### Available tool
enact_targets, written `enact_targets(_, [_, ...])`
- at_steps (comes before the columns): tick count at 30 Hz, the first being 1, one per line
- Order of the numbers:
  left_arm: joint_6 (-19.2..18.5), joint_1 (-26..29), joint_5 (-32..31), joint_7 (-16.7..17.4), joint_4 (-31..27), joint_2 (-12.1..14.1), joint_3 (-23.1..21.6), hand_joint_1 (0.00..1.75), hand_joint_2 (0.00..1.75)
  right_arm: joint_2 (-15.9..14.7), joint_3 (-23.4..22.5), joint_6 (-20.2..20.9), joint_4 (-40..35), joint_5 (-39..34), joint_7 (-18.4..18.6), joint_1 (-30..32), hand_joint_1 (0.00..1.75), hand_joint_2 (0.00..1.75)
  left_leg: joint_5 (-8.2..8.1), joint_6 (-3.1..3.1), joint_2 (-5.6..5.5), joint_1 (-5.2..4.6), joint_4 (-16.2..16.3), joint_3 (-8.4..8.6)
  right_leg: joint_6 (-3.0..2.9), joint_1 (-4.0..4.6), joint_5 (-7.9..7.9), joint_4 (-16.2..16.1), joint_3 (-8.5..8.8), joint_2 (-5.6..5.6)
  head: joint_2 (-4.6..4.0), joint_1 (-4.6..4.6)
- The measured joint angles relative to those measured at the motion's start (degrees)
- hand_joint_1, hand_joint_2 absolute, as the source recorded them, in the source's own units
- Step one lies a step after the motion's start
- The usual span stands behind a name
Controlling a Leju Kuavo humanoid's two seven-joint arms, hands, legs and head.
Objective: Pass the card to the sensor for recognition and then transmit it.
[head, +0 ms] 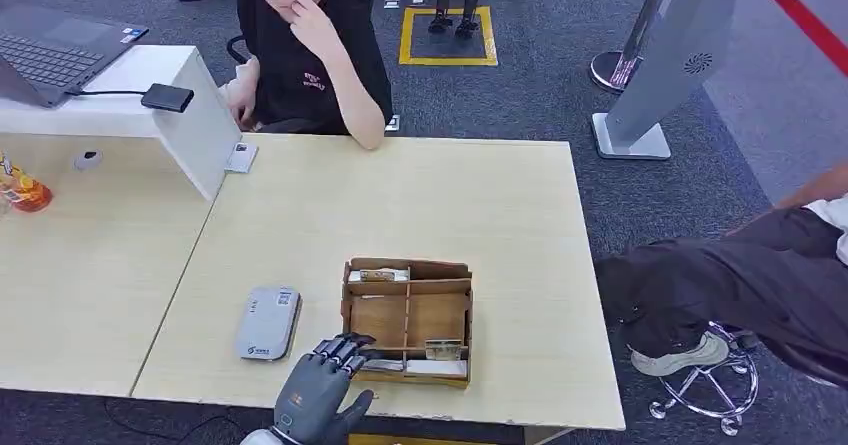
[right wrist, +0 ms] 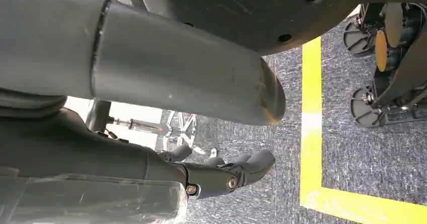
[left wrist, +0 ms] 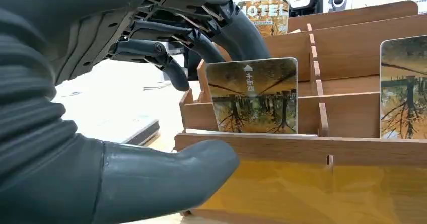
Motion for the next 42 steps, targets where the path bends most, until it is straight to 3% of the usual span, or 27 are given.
enact_targets(27, [0.0,-1.4,-0.4,0.1,0.9,-2.2,0.0,0.58,1.75,0.0,0.3,0.5,0.0,0.5,0.0,-0.1,0.0,0.0,0.0,0.0,0.0,0.0,0.0,0.0,0.0,0.0,0.0,0.0,0.0,0.0,0.0,-0.02])
enact_targets(30, [1.5,-1.6,0.5,-1.3,1.7,-2.8,0.0,0.54,1.75,0.0,0.3,0.5,0.0,0.6,0.1,-0.1,0.0,0.0,0.0,0.0,0.0,-0.01,0.0,0.0,0.0,-0.01,0.0,0.0,0.0,0.0,0.0,-0.02])
enact_targets(33, [3.0,-1.7,0.7,-2.1,3.3,-3.8,-0.2,0.58,1.75,0.0,0.4,0.5,0.0,0.7,0.2,-0.1,0.0,0.0,0.0,0.0,0.0,-0.01,0.0,0.01,0.0,-0.01,0.0,0.0,0.0,0.0,0.0,-0.02])
enact_targets(37, [2.0,-2.6,0.6,-0.5,3.6,-4.0,-0.4,0.59,1.75,0.0,0.4,0.5,0.0,0.7,0.2,-0.1,0.0,0.0,0.0,0.0,0.0,-0.01,0.0,0.0,0.0,0.0,0.01,0.0,0.0,0.0,0.0,0.0])
enact_targets(42, [2.8,-2.6,1.0,-1.2,4.0,-4.2,-0.5,0.66,1.75,0.0,0.4,0.5,0.0,0.9,0.3,-0.2,0.0,0.0,0.0,0.0,0.0,0.0,0.0,0.01,0.0,0.0,0.0,0.0,0.0,0.0,0.0,0.0])
